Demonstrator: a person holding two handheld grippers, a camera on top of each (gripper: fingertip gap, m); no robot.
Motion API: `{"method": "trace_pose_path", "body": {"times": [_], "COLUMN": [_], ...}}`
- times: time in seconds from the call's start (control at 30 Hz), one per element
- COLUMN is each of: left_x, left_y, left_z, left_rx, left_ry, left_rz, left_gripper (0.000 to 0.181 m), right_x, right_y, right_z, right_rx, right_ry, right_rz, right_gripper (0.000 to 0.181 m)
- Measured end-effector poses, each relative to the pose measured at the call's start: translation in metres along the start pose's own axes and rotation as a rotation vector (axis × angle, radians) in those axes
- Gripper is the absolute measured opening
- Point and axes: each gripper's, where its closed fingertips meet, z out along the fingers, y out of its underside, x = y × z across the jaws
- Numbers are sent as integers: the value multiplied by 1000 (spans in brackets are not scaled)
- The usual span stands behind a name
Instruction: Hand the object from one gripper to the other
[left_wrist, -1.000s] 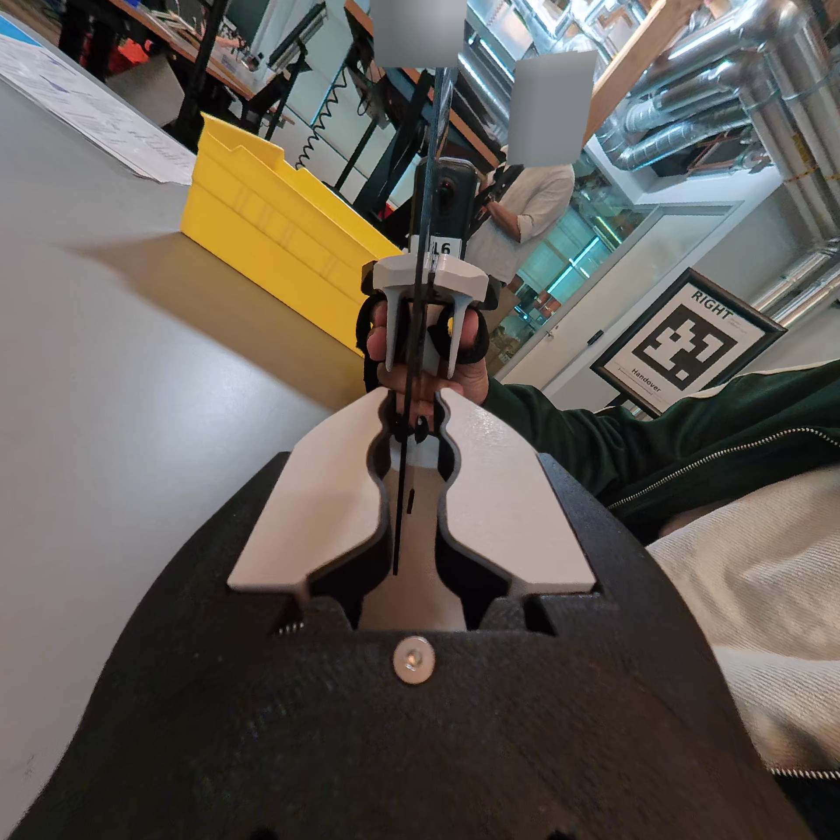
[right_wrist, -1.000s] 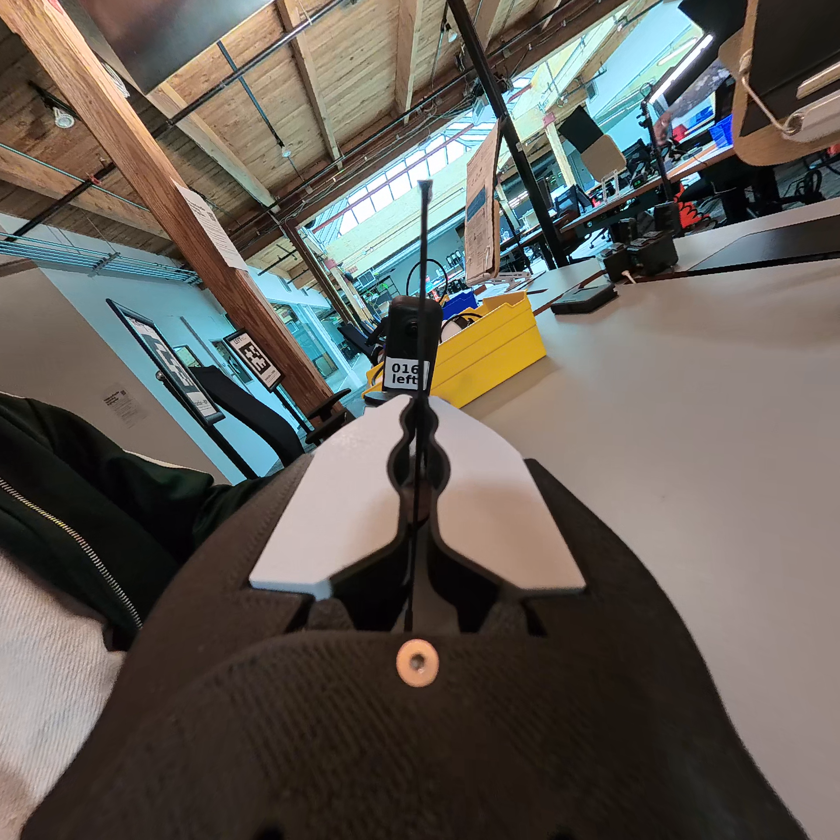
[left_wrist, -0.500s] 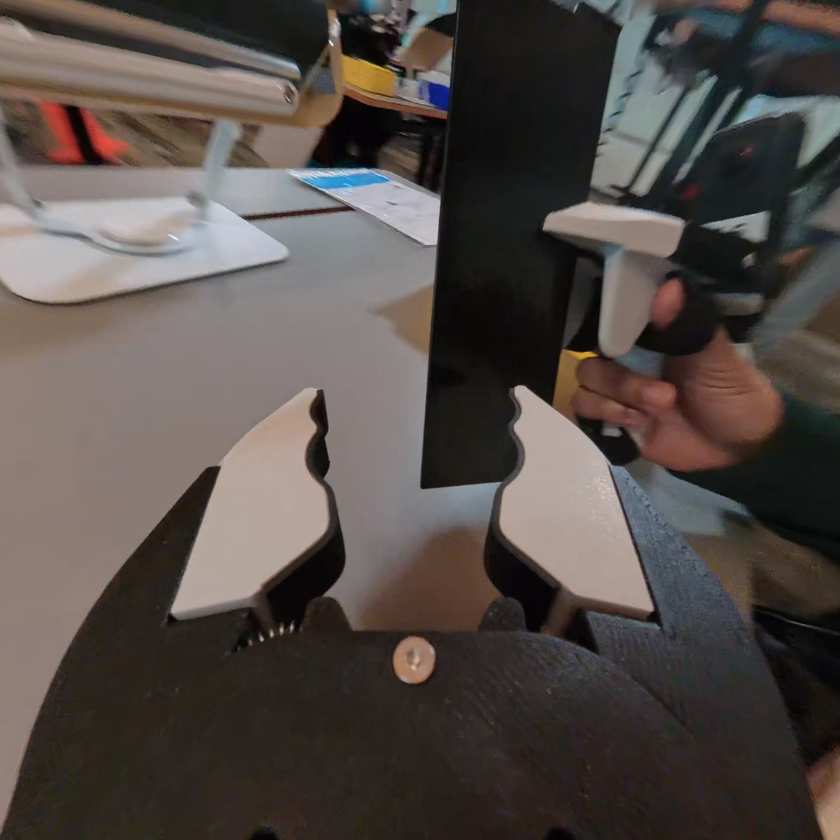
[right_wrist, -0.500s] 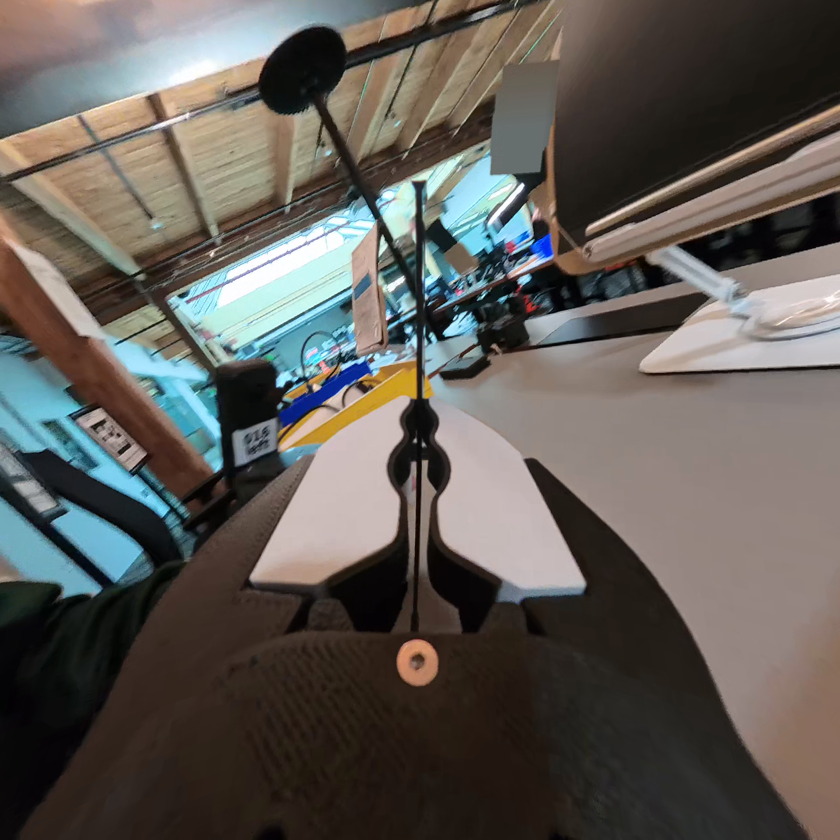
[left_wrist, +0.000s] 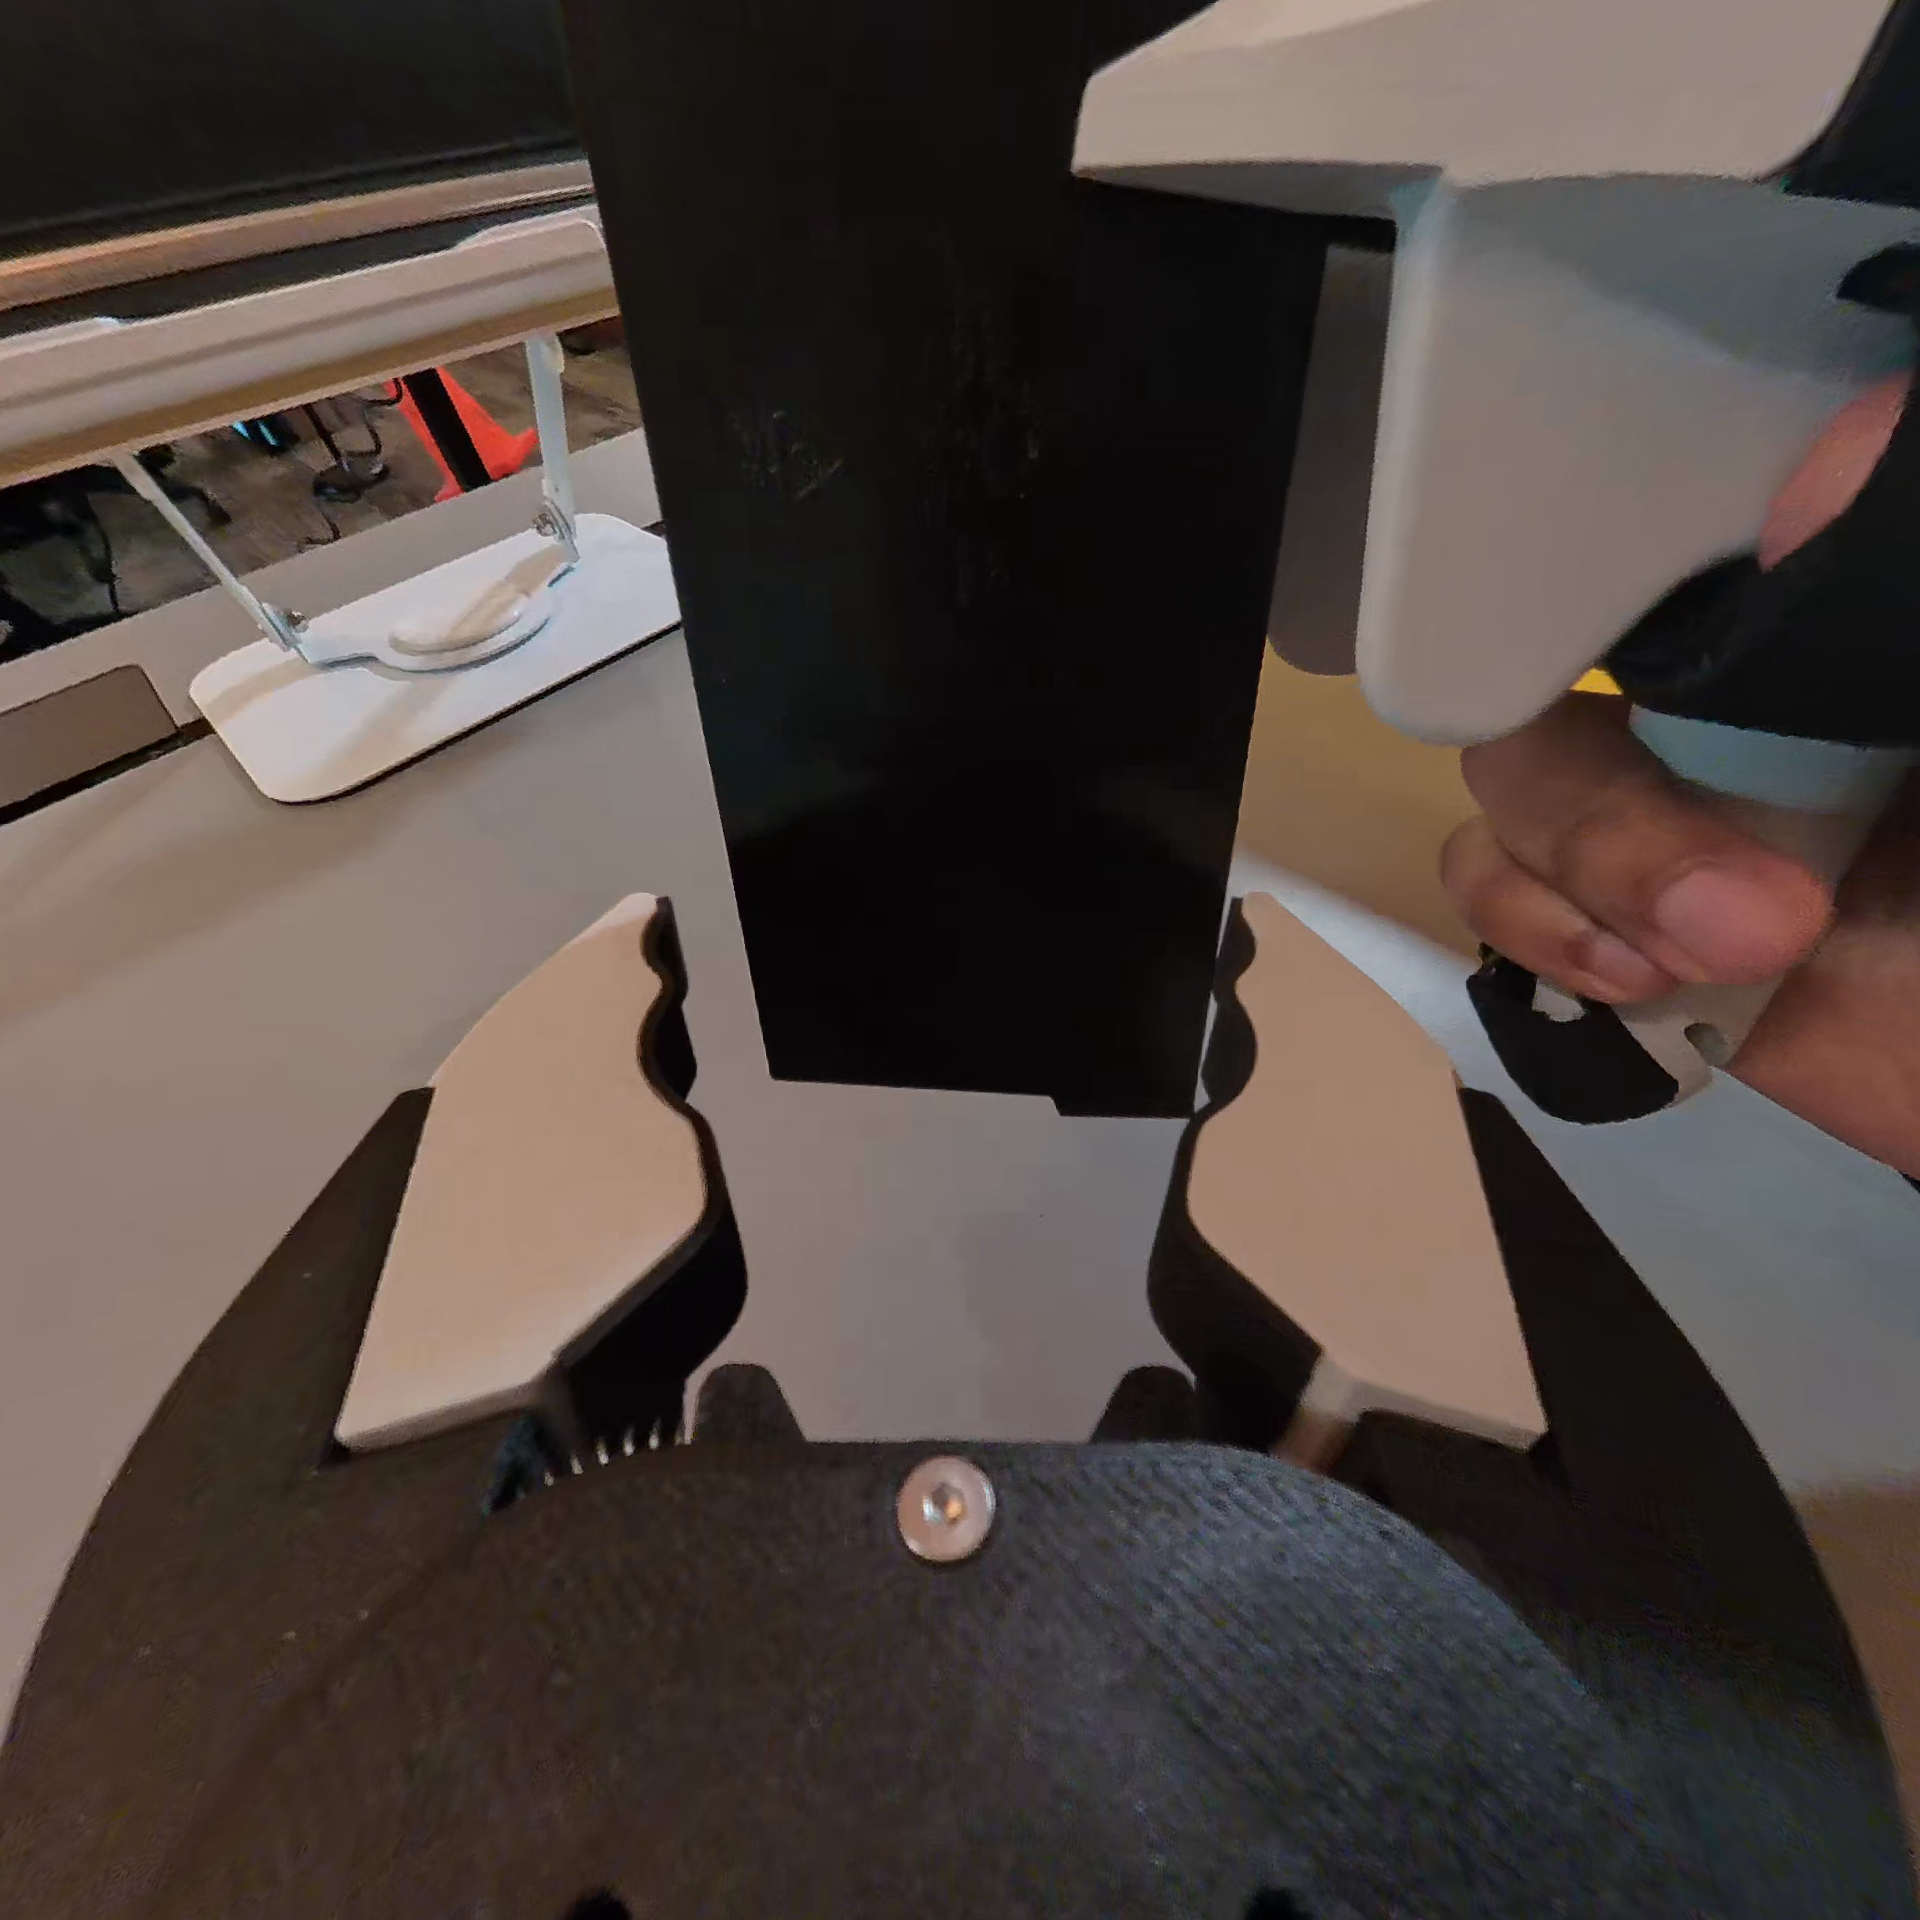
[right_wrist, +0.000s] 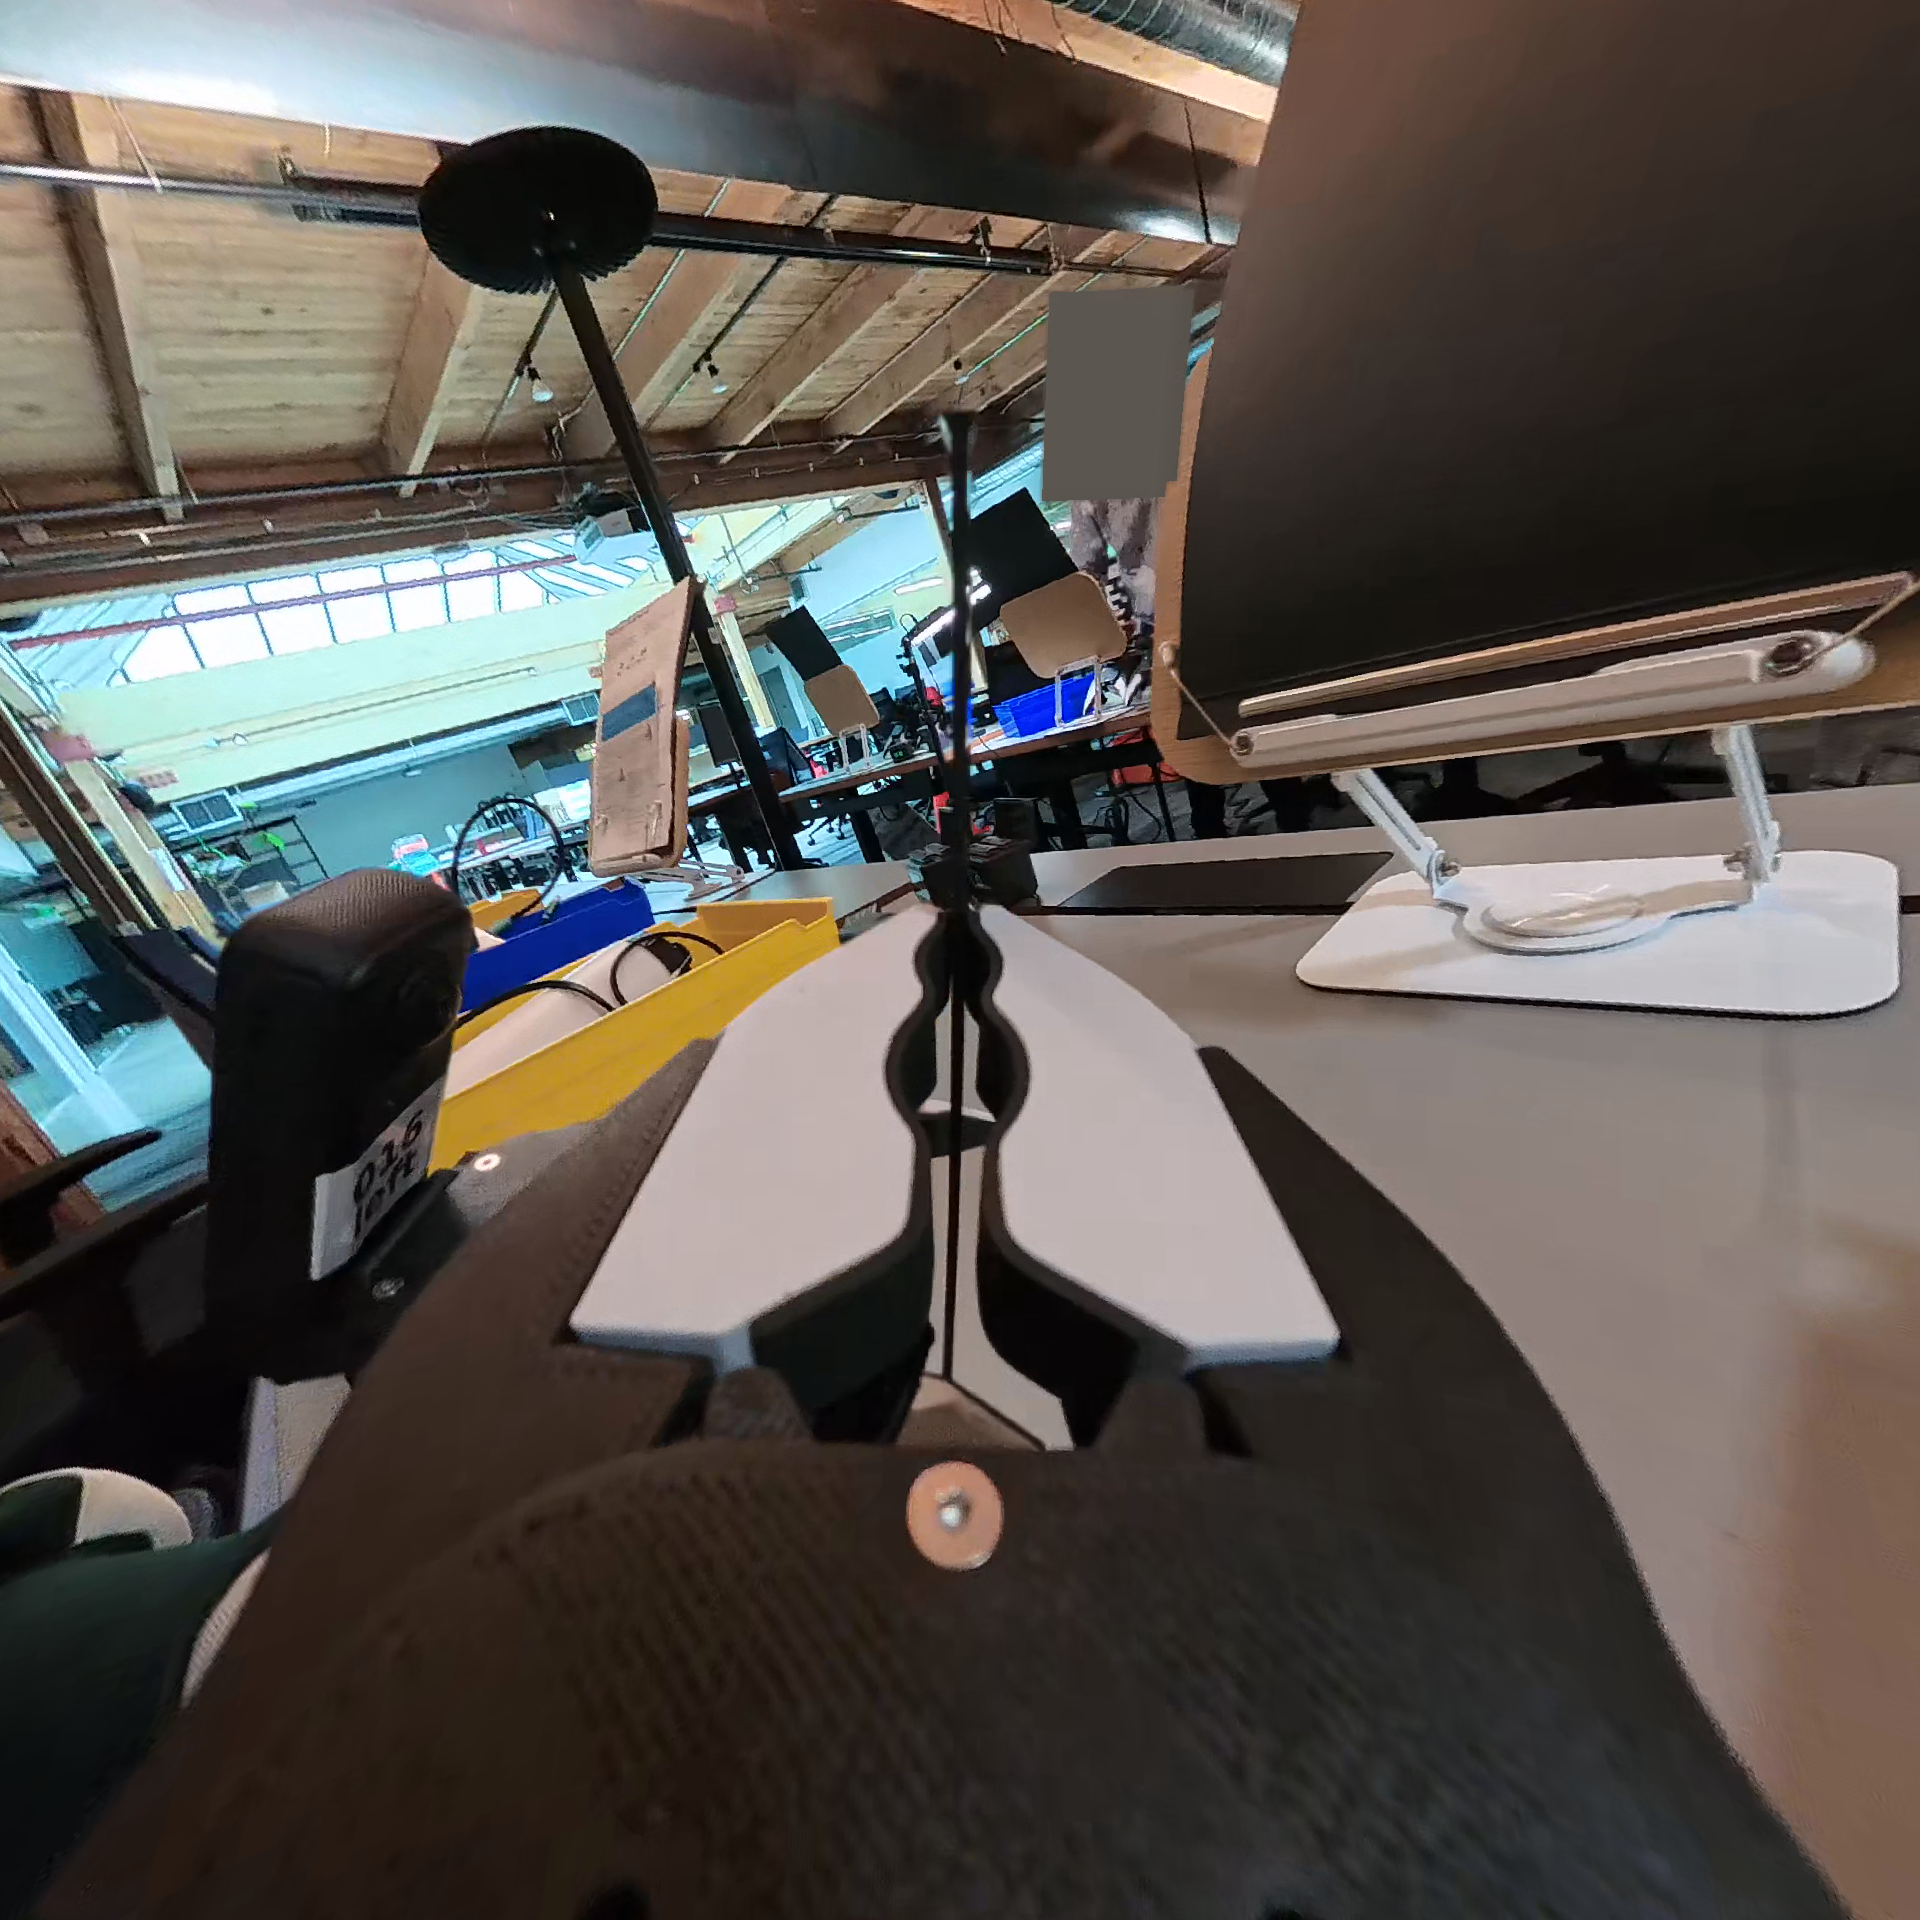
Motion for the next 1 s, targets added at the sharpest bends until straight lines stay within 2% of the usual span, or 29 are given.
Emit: {"method": "trace_pose_path", "body": {"times": [0.13,0.7,0.83,1.0], "left_x": [2,2,2,1], "left_y": [0,2,2,1], "left_z": [-1,2,2,1], "left_rx": [-5,-34,-39,-32], "left_ry": [13,29,37,40], "left_rz": [23,16,8,-3], "left_gripper": [89,85,85,85], "right_x": [-1,2,0,-2], "right_y": [4,9,10,13], "right_z": [1,1,2,3], "right_rx": [-10,-29,-33,-45], "right_ry": [10,13,-22,-46], "right_rz": [-9,-13,5,2], "right_gripper": [2,2,17,27]}}
